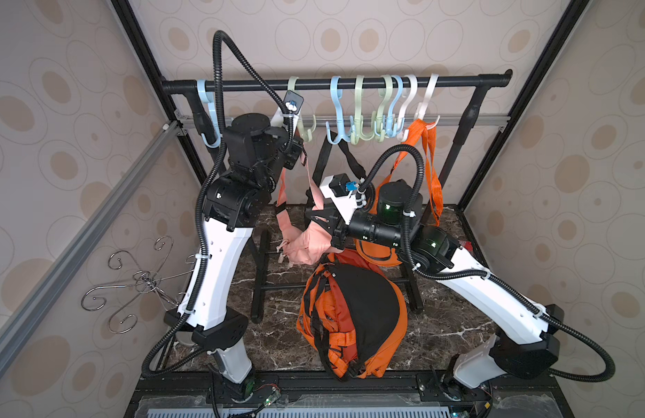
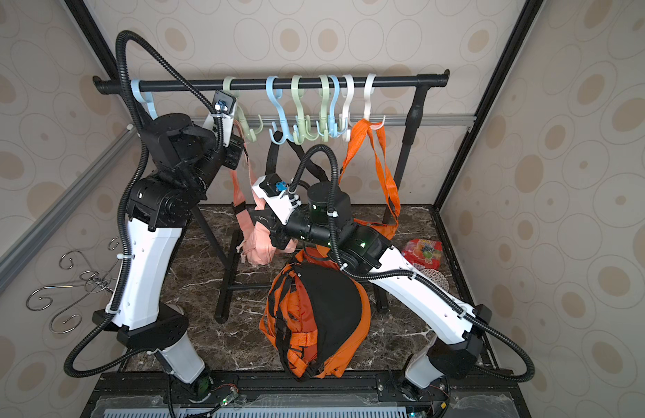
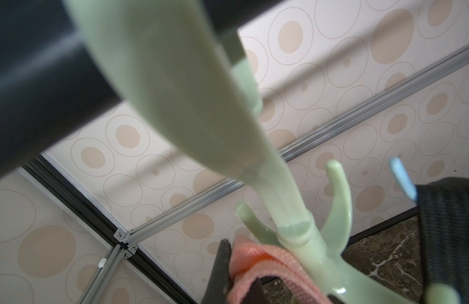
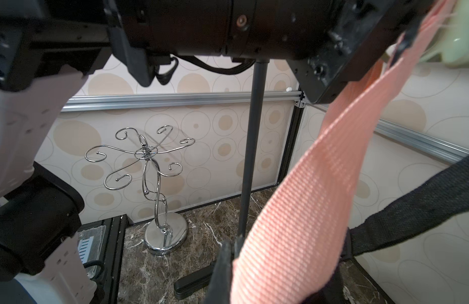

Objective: Hang the bag on a hook
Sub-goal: Hang the bag on the hook.

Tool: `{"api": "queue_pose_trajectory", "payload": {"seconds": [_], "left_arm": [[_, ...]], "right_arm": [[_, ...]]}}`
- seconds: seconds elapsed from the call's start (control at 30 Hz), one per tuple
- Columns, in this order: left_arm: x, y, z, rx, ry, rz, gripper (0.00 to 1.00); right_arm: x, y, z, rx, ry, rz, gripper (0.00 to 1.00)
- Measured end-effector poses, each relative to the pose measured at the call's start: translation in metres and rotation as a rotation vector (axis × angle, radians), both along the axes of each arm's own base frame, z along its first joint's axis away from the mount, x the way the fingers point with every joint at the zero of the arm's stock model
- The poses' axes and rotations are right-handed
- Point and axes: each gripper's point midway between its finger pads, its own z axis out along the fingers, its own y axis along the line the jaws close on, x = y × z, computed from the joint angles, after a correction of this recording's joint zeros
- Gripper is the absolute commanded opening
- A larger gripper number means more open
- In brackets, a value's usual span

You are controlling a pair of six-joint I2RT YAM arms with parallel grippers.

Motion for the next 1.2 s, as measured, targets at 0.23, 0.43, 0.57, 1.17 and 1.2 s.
{"api": "queue_pose_trajectory", "payload": {"seconds": [0.23, 0.43, 0.57, 1.17, 1.2], "left_arm": [[0.012, -0.007, -0.014, 0.013, 0.024, -0.033, 0.00], [0.010, -0.009, -0.015, 0.005, 0.011, -0.051, 0.36], [0.007, -0.005, -0.016, -0.006, 0.003, -0.048, 0.87], [-0.065, 0.032, -0.010, -0.173, -0.133, -0.057, 1.00], [-0.066, 0.033, -0.011, -0.175, -0.134, -0.054, 1.00]], "right_arm": [[0.003, -0.001, -0.002, 0.000, 0.004, -0.004, 0.00], [0.008, -0.003, -0.015, -0.014, 0.023, -0.016, 0.00], [0.008, -0.007, -0.026, -0.029, 0.043, -0.021, 0.00], [0.022, -0.039, -0.013, 0.023, 0.044, -0.116, 0.00], [0.026, -0.041, -0.011, 0.026, 0.050, -0.131, 0.00]]}}
